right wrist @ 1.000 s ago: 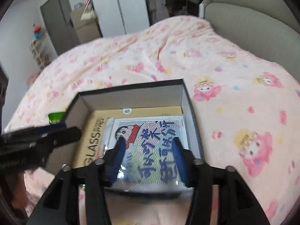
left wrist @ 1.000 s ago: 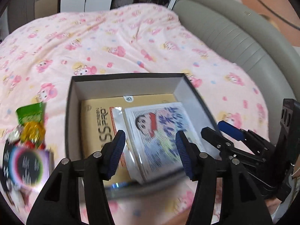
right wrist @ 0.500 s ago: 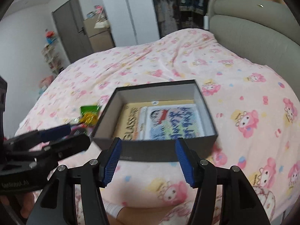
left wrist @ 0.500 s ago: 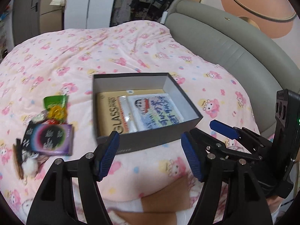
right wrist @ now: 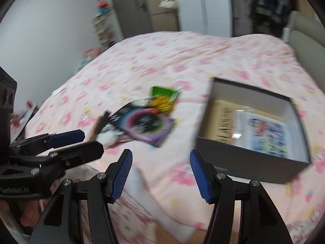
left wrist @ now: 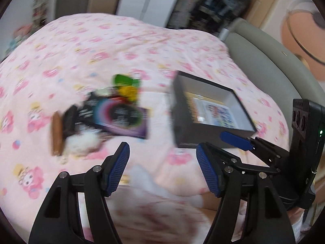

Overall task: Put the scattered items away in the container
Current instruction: 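Move the right gripper to the black Smart Devil box on the bedspread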

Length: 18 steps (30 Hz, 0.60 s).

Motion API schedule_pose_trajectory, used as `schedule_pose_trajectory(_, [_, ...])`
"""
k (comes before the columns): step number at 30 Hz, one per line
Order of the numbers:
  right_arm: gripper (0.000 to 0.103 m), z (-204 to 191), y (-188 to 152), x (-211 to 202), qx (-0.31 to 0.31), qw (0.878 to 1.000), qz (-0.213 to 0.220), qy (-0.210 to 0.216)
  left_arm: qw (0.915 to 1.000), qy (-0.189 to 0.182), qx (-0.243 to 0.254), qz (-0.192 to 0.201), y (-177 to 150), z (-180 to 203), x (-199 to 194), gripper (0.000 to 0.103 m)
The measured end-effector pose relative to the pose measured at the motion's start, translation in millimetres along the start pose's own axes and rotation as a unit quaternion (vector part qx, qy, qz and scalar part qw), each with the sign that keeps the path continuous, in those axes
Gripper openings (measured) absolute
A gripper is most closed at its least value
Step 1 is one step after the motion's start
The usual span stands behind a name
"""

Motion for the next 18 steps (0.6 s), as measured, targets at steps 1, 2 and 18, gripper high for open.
schedule_pose_trajectory(1, [0.055, -9, 5, 13, -0.006, 1.0, -0.009, 0.002, 0.9998, 0.006, -0.016, 0.002, 1, -17, -1, 0.069])
schedule_pose_trajectory(2, [0.055, -13, 8, 22, -0.008, 1.0, -0.014, 0.002, 0.9994, 0.01, -0.032, 0.002, 2, -33, -1, 0.068])
schedule_pose_trajectory(18, [0.055, 3, 52, 185, 0.055, 0.99, -0.129, -0.024, 0.9754, -0.142, -0.079, -0.149, 28, -152, 130, 0.051])
Point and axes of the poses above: each gripper's, at about its wrist camera, not at the fingertips, and x roughly the way its jaws point, z to its right, y to its top, the point moved 3 cm from there along x, roughly the way its jaws point, and after that the axes turned 4 degrees about -z, right-handed, at the moved point
